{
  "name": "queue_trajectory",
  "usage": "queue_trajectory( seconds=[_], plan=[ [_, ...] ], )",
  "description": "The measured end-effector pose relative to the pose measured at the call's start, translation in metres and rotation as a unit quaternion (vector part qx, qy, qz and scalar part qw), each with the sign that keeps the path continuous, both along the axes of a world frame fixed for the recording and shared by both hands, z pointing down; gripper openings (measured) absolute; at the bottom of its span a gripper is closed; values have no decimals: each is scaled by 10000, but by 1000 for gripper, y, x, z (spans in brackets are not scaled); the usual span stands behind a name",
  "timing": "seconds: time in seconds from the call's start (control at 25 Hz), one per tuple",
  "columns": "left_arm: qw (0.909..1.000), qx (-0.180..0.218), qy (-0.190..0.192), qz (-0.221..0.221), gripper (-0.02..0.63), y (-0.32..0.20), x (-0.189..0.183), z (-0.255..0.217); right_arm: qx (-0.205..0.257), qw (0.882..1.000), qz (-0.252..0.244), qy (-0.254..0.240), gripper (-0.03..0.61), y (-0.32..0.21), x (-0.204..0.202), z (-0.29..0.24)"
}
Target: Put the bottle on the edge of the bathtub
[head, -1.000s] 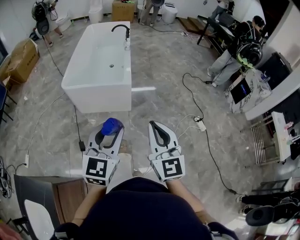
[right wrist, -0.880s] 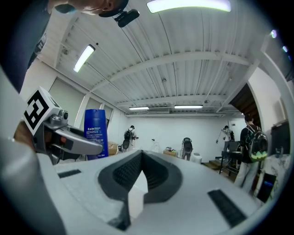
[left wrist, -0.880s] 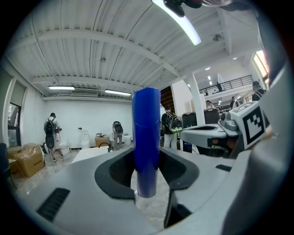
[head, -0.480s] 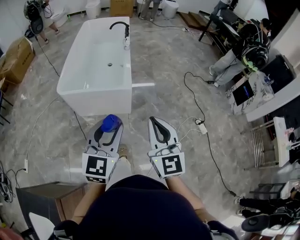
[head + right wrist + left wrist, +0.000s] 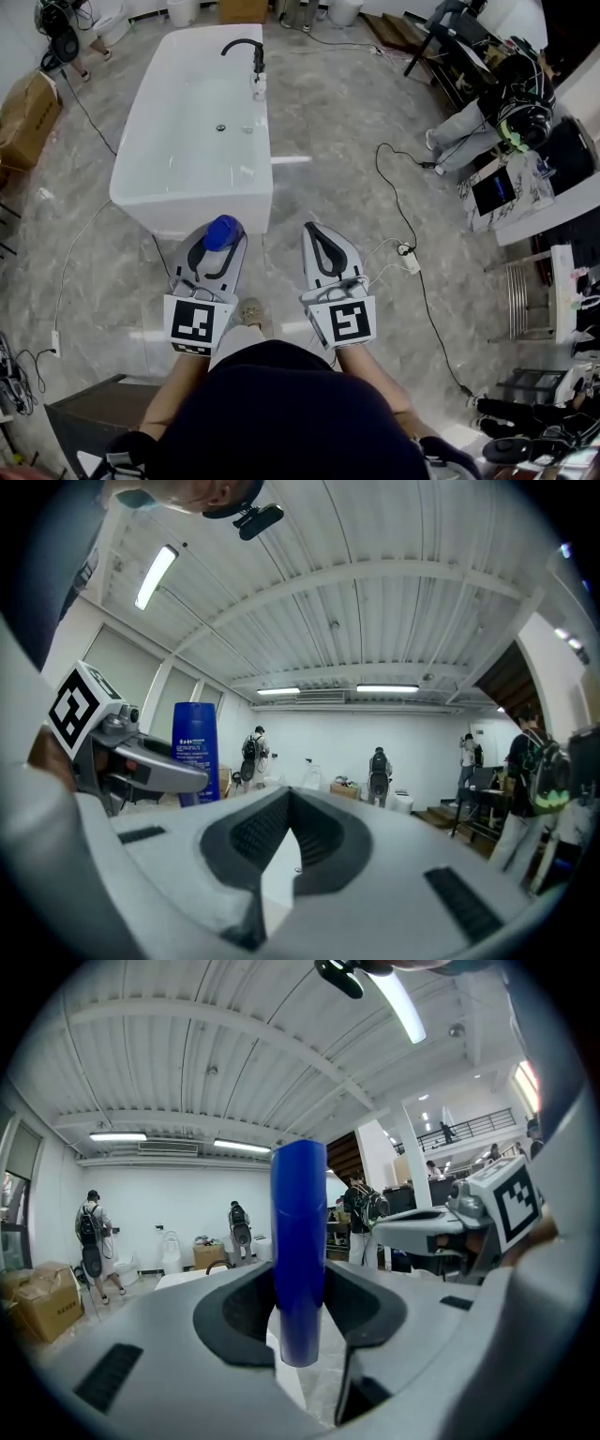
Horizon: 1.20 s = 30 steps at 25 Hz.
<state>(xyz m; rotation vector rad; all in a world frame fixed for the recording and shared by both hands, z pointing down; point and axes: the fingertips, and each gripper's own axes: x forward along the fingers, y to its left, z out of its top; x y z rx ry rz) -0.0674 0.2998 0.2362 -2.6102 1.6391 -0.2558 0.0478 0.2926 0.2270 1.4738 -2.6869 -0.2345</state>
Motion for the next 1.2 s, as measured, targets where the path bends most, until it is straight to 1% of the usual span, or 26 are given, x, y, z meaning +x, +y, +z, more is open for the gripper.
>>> queue_trajectory(
  seconds=[0.16, 0.28, 0.36, 0.48, 0.6, 0.72, 0.92, 1.04, 1.2],
  plan=[
    [9999, 2, 0, 133, 156, -29, -9, 5, -361, 9989, 285, 120, 2, -25, -3, 16],
    [9998, -9, -7, 217, 156, -46, -10, 8, -222, 9993, 299, 49, 2, -37, -4, 20],
    [9997, -64, 1, 252, 156, -56, -12, 11, -212, 9992, 330, 54, 2, -46, -5, 22],
    [9994, -165, 6, 290, 156, -66, -13, 19, -320, 9987, 389, 61, 2, -58, -5, 30],
    [9993, -227, -5, 301, 156, -77, -15, 22, -526, 9975, 454, 140, 2, -70, -4, 35],
    [9994, -251, -17, 249, 156, -91, -21, 26, -541, 9975, 403, 189, 2, -85, -8, 36],
    [9996, -275, -16, 103, 156, -121, -30, 31, -311, 9993, 213, 80, 2, -124, -17, 34],
    [9997, -221, -10, 62, 156, -145, -33, 30, -281, 9995, 137, 67, 2, -154, -23, 33],
    [9998, -218, -4, -4, 155, -189, -35, 26, -235, 9997, -48, 56, 2, -203, -31, 28]
  ],
)
